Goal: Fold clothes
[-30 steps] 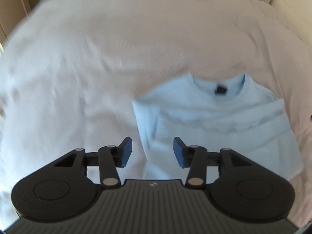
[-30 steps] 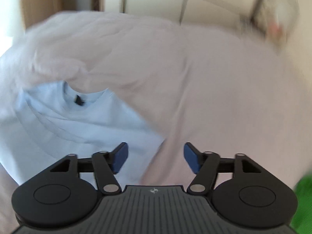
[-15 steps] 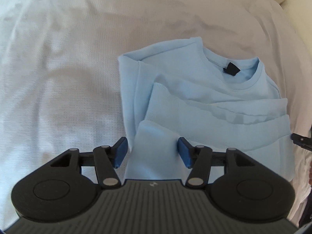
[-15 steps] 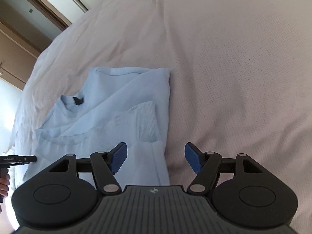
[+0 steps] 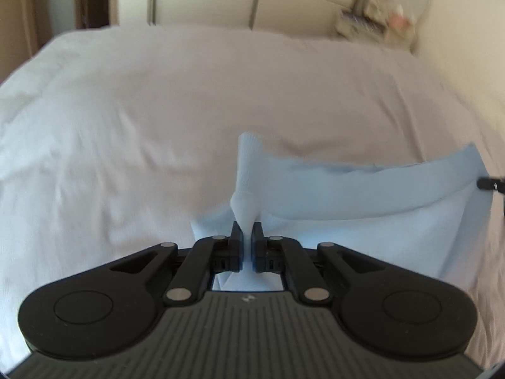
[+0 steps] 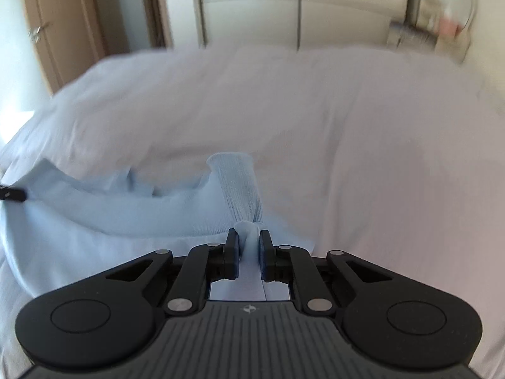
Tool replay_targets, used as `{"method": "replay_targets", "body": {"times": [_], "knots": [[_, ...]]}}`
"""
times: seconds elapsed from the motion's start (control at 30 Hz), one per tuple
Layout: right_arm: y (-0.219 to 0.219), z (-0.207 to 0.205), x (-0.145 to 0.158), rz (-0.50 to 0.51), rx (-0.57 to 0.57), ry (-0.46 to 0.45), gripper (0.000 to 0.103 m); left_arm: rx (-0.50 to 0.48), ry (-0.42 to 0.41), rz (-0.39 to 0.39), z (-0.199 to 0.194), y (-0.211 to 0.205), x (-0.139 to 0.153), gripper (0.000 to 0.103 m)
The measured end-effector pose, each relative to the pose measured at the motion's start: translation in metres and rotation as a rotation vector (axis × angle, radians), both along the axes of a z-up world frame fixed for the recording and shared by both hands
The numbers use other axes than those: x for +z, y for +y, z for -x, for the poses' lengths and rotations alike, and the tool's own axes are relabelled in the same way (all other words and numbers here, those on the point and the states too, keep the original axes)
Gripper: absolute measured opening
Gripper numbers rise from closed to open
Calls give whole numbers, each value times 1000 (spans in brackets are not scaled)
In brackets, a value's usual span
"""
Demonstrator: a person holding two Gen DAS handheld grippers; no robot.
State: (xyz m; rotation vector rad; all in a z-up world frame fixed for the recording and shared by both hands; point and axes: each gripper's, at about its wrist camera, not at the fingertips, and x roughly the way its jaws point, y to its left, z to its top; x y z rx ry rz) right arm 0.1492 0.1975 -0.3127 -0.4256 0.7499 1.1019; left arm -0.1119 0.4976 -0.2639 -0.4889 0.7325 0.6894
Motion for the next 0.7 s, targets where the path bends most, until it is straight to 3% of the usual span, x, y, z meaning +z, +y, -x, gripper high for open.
{"method": "replay_targets", "body": {"times": [0.07,0.17,0.23,0.33,0.4,0.43,0.47,0.5,0.6,0.7], "knots": [[24,-12,-6,-23,-17,10,11,6,11,-12,-11,18,-8,4],[39,-25,-30,1,-36,24,12,6,67,29,-32,40,-41,9],[37,-42,-49,63,-73,58,17,21,146,66,-38,52,-69,25],[33,-44,-86,140,-176,151,36,82,195,104,-26,56,-88,33],[11,-37,-86,85,-244,208,50,123,150,155,-4,53,-82,38],[-2,-35,-82,62,-280,218,69,149,148,170,9,49,-77,40],[-15,-32,-77,39,-317,228,79,180,142,184,21,43,-72,40],[-32,-28,-73,17,-354,254,79,206,135,221,35,35,-69,41],[-93,-14,-65,-52,-472,414,79,291,115,362,71,8,-64,40],[-150,10,-75,-128,-628,666,79,403,46,546,102,-25,-76,41]]}}
